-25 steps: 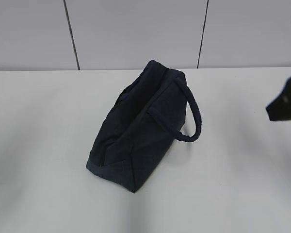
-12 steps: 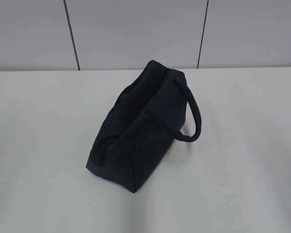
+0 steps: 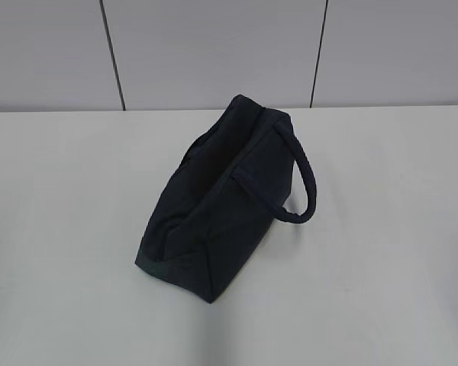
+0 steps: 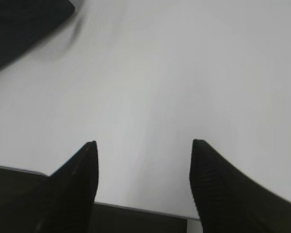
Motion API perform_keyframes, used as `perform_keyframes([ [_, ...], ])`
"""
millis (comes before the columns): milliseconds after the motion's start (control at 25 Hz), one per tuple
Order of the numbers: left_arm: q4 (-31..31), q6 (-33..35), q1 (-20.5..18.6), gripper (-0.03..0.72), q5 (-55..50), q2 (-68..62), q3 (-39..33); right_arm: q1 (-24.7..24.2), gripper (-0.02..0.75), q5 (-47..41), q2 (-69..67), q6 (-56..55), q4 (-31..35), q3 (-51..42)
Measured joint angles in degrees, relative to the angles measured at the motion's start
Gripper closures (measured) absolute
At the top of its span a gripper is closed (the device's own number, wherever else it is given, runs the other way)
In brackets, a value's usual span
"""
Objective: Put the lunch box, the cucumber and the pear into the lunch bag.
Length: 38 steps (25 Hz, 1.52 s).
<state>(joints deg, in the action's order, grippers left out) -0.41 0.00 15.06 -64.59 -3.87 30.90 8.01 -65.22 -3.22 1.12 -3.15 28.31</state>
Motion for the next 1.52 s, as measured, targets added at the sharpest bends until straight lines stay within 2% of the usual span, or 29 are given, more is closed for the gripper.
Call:
perform_keyframes([
  [200, 1.1, 0.0, 0.0, 0.398, 0.5, 4.4, -0.5, 0.0, 0.275, -0.1, 4.1, 0.0, 0.0, 0.0],
  [760, 1.3, 0.0, -0.1, 0.419, 0.6, 4.7, -0.5, 0.0, 0.275, -0.1, 4.3, 0.0, 0.1, 0.0],
  [840, 1.3, 0.0, -1.8, 0.419, 0.6, 4.7, -0.5, -0.8, 0.275, -0.1, 4.3, 0.0, 0.1, 0.0],
  [1000, 1.3, 0.0, -10.5, 0.421, 0.6, 4.8, -0.5, -7.5, 0.275, -0.1, 4.3, 0.0, 0.1, 0.0],
  [1080, 1.3, 0.0, -12.8, 0.421, 0.6, 4.8, -0.5, -9.2, 0.275, -0.2, 4.3, 0.0, 0.1, 0.0],
  [1520, 1.3, 0.0, -13.3, 0.444, 0.6, 4.8, -0.5, -9.6, 0.275, -0.2, 4.3, 0.0, 0.1, 0.0],
])
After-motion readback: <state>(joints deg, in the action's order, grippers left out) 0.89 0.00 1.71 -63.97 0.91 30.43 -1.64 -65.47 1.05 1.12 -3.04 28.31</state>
